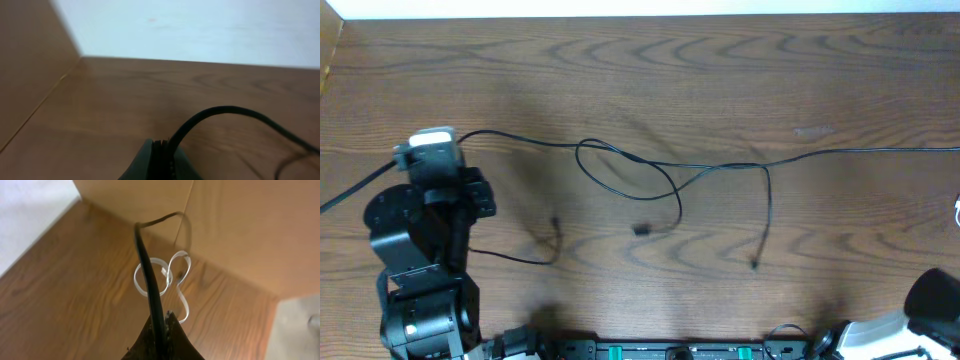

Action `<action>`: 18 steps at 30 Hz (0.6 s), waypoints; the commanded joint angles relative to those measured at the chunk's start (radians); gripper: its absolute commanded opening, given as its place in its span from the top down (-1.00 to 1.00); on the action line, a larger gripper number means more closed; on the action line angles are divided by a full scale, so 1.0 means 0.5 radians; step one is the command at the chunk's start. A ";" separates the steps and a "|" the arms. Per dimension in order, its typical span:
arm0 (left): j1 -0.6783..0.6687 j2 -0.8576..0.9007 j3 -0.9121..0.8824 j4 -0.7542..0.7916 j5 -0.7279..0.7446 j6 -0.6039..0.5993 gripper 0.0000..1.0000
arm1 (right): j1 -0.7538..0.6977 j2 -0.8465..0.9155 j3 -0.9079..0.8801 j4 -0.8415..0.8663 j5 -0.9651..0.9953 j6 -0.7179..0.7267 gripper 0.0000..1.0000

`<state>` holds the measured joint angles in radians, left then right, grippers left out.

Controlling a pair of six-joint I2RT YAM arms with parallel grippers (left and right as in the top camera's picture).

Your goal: Untangle cables

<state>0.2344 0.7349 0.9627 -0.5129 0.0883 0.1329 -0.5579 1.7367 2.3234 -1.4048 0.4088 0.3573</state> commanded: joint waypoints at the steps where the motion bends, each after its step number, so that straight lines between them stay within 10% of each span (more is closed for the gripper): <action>1: 0.140 -0.013 0.011 0.032 -0.179 -0.294 0.85 | -0.182 0.080 -0.034 -0.011 -0.487 0.069 0.97; 8: 0.205 0.009 0.011 0.056 -0.021 -0.427 0.85 | -0.327 0.163 -0.036 -0.034 -1.142 -0.074 0.97; 18: 0.205 0.116 0.011 0.427 1.823 -0.250 0.85 | -0.201 0.163 -0.036 -0.130 -2.031 -0.505 0.98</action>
<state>0.3332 0.7853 0.9627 -0.3477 0.5678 -0.0204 -0.6945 1.8259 2.2997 -1.4517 -0.3763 0.2344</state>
